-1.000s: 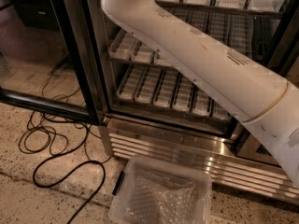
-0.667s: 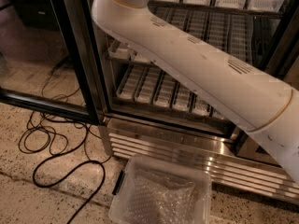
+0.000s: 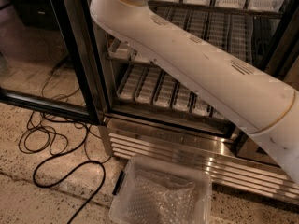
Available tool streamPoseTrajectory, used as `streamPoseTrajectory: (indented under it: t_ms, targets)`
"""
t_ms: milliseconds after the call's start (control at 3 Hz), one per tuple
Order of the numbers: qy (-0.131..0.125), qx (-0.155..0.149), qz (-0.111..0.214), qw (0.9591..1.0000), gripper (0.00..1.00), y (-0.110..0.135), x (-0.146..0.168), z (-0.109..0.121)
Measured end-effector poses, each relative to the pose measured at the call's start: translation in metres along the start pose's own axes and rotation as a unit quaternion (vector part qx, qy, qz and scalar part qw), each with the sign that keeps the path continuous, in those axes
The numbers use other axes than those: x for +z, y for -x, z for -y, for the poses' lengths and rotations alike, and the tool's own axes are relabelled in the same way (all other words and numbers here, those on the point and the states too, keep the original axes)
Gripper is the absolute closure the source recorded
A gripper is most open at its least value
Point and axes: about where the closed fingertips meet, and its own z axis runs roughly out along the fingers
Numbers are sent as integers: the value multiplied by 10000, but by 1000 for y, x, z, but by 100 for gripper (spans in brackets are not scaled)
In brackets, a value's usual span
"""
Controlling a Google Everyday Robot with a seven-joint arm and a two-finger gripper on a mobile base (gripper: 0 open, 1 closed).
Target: Pick coke can from top shelf of fridge
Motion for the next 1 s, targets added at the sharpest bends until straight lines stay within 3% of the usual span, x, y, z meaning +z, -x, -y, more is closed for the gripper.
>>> streamPoseTrajectory:
  t_ms: [333,667,1000]
  targets:
    - [-393,726,-588,9949,100,-7,-22,16]
    - [-763,1139,-1347,9814,100,-27,-56,21]
    - [-1007,1381,-2276,9586,100,-66,-83,21]
